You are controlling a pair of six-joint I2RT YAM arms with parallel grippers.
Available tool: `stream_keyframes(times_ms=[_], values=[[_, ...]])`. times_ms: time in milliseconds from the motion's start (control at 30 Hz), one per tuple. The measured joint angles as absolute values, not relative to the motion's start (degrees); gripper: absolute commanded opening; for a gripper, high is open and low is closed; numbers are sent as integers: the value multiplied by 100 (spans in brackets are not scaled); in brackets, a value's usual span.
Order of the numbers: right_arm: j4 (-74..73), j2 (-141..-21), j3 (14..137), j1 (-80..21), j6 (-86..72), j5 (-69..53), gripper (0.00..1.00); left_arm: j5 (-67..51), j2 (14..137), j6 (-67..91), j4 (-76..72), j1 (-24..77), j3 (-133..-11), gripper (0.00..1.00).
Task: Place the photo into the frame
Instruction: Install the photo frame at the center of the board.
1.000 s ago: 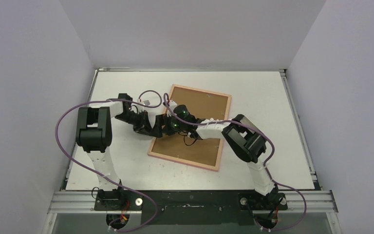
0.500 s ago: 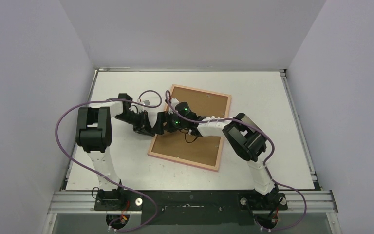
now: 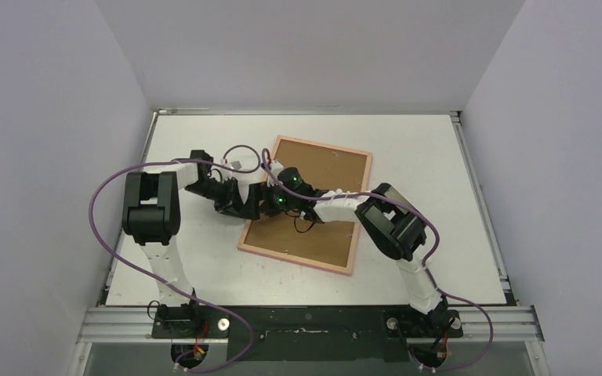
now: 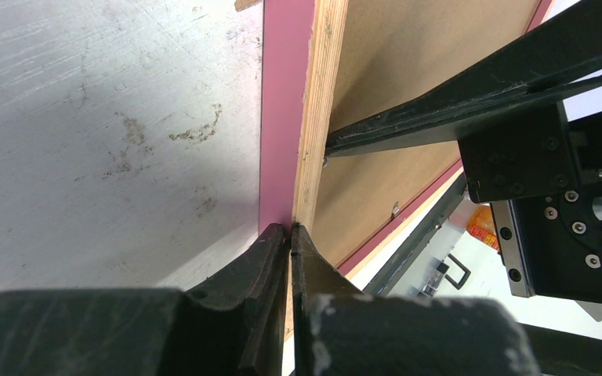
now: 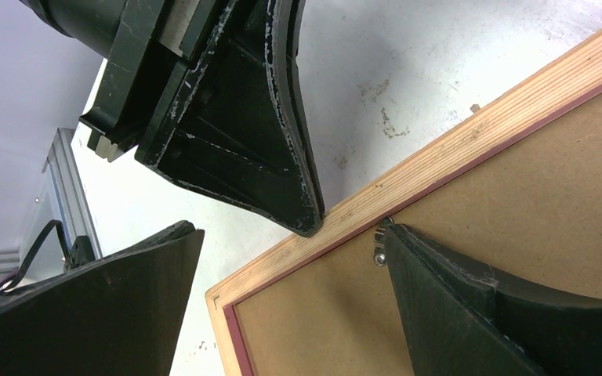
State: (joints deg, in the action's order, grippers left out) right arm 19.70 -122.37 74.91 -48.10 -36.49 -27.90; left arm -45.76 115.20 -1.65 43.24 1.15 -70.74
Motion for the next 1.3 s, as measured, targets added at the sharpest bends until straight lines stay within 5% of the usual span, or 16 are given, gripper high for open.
stream_keyframes(times_ms=[733,1067,1300], values=[[1702,-12267,7684,-4786,-3507,-2947,90,-4582,11520,-167,4327,115,-7072,4],[934,-11336,7607,-3992,-3310,-2873,90,-4482,11496,58,4331,115,-7172,24],[644,-10226,7306,-3323,-3190,-2373,90,-4480,11677,508,4132,242,-8066,28]])
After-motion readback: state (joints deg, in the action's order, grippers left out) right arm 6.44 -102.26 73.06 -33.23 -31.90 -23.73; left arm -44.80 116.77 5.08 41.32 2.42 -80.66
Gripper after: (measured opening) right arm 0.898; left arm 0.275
